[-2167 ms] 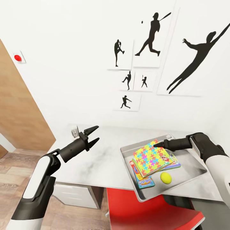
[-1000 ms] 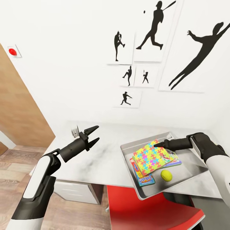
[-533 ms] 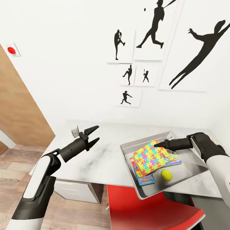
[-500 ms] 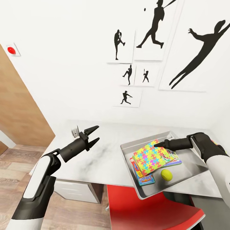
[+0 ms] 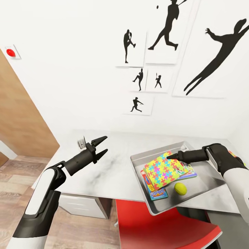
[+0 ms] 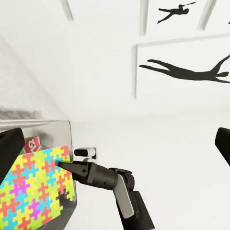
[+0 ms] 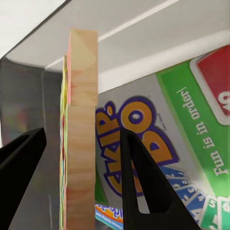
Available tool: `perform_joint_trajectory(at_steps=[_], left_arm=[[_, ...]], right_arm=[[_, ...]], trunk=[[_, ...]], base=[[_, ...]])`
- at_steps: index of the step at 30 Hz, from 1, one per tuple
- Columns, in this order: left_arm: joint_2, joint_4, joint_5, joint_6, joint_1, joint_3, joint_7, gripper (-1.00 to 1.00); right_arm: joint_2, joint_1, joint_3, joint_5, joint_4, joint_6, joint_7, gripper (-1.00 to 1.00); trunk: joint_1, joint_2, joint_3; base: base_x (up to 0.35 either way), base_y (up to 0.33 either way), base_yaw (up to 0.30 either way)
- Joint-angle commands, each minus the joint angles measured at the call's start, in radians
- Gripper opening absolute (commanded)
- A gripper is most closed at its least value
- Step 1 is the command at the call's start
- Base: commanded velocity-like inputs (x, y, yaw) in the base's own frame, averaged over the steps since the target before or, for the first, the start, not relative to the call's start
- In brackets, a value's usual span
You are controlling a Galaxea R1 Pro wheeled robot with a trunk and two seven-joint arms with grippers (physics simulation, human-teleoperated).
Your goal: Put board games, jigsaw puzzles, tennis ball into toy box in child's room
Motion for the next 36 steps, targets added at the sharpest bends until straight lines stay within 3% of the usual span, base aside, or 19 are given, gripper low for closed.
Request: perform_joint_trajectory(at_steps=[1, 20, 21, 36], left_arm=[[0.000, -0.001, 0.011, 0.001, -0.001, 0.000, 0.010, 1.00], [-0.001, -0.001, 0.008, 0.001, -0.001, -0.001, 0.010, 1.00], [-0.002, -0.001, 0.008, 0.001, -0.001, -0.001, 0.010, 1.00], [-0.001, -0.001, 0.006, 0.001, -0.002, -0.009, 0.008, 1.00]], right_arm=[[-0.001, -0.001, 0.002, 0.007, -0.001, 0.003, 0.008, -1.00], [-0.003, -0.001, 0.001, 0.007, -0.001, 0.004, 0.009, -1.00], [-0.003, -0.001, 0.001, 0.007, -0.002, 0.004, 0.009, 1.00], [-0.001, -0.001, 0.001, 0.007, -0.002, 0.004, 0.008, 1.00]], trunk=[[0.001, -0.002, -0.003], [0.001, -0.002, -0.005], [0.001, -0.002, -0.005], [0.001, -0.002, -0.005]], base=[[0.000, 0.000, 0.000], [0.000, 0.000, 0.000], [0.000, 0.000, 0.000], [0.000, 0.000, 0.000]])
